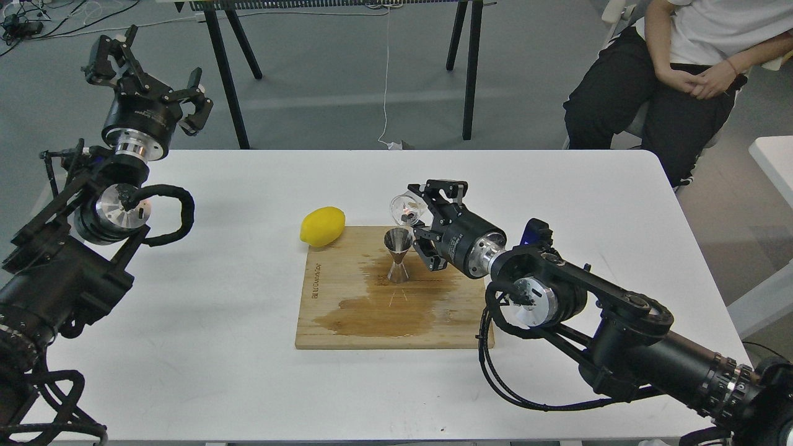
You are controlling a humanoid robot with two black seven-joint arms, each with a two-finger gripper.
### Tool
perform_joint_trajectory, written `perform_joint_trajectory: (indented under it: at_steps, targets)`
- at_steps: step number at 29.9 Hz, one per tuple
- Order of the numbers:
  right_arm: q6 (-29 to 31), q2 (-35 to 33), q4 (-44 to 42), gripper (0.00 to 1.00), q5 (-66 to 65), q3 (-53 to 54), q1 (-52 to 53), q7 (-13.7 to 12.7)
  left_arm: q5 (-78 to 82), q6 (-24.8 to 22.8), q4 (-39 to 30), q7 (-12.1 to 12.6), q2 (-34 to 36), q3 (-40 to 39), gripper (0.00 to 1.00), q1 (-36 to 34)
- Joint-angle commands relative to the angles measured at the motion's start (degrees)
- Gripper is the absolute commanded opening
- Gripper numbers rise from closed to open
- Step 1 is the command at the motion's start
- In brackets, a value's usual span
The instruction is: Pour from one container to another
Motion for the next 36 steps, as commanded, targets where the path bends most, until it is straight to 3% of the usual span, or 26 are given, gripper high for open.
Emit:
perform_joint_trajectory:
  at_steps: [1,26,36]
  targets:
    - [-0.7,-0.31,0.32,0.3,-3.11,-1.16,0.05,0.51,0.0,0.0,0.0,0.04,0.27,0.0,1.0,-0.08]
    - [-4.04,0.13,-3.02,0.3,-21.31,-6.35,1.1,2.88,0.0,0.09,0.0,-0.14,0.44,0.0,1.0,0.01]
    - [-6.5,0.22,-3.81,0.3,-27.37,-8.81,1.19,5.43,0.0,0.0,0.0,-0.23,0.44,0.0,1.0,0.1]
